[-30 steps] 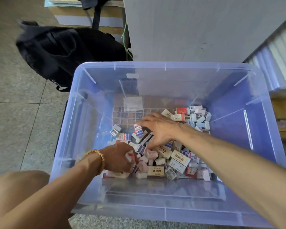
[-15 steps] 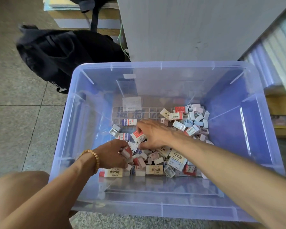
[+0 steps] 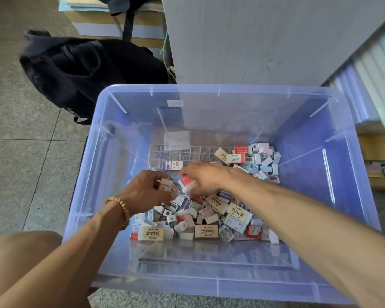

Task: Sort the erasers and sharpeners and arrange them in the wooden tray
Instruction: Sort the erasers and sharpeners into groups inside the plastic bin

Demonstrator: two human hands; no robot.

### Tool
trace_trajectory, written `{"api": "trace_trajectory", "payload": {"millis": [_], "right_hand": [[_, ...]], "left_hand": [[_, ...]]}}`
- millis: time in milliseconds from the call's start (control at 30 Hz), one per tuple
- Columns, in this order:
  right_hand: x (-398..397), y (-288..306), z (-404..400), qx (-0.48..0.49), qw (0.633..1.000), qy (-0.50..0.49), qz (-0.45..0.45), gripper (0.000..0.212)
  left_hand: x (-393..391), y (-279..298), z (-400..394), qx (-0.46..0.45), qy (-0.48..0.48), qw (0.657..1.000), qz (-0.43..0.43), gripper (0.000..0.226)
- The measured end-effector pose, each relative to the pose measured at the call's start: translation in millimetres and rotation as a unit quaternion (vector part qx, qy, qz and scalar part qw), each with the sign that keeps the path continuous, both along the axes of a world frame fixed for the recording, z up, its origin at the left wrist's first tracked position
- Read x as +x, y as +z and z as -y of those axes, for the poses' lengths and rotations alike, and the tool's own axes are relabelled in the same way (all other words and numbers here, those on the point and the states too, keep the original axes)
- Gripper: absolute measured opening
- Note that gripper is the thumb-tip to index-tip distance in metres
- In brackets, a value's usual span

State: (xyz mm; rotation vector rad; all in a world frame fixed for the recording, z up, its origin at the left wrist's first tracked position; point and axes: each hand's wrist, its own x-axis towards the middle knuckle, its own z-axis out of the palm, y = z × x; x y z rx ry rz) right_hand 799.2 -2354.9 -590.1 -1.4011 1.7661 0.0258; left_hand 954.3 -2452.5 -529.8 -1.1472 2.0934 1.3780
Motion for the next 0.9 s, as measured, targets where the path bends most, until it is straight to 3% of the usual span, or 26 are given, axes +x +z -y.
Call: {"api": "trace_trajectory", "payload": {"millis": [100,267,367,500,633,733,833,900], "right_hand": [[-13,4,-9,-0.078,0.988,-0.124,0.048,0.031],[-20,9,1,-0.161,0.920,-0.339,0.115,0.049],[-6,3,14,-0.162,0.928,-0.315,0.112,0.048],[8,-10,16,-0.108,0.959,-0.257,0.052,0.029],[6,-14,11,-0.105,0.954,-0.279,-0.014,0.047],[3,-15,9,-0.099,0.950,-0.297,-0.018,0.046],[1,-14,6,-0.128,0.948,-0.292,-0.022,0.033],[2,-12,5,-0.102,0.968,-0.226,-0.049,0.049]], "left_hand": [[-4,-1,0,0.017,0.067,0.997,-0.026,0.024],[-6,-5,3,0.003,0.118,0.993,-0.026,0.013],[-4,-6,3,-0.015,0.124,0.992,-0.012,0.013],[-7,-8,2,-0.013,0.116,0.993,0.005,0.006],[-10,-12,3,0.038,0.154,0.986,0.046,0.008],[-15,-12,3,0.080,0.178,0.979,0.054,0.005],[-16,-14,6,0.054,0.173,0.982,0.046,0.009],[-15,-16,8,0.034,0.170,0.984,0.038,0.014]]}}
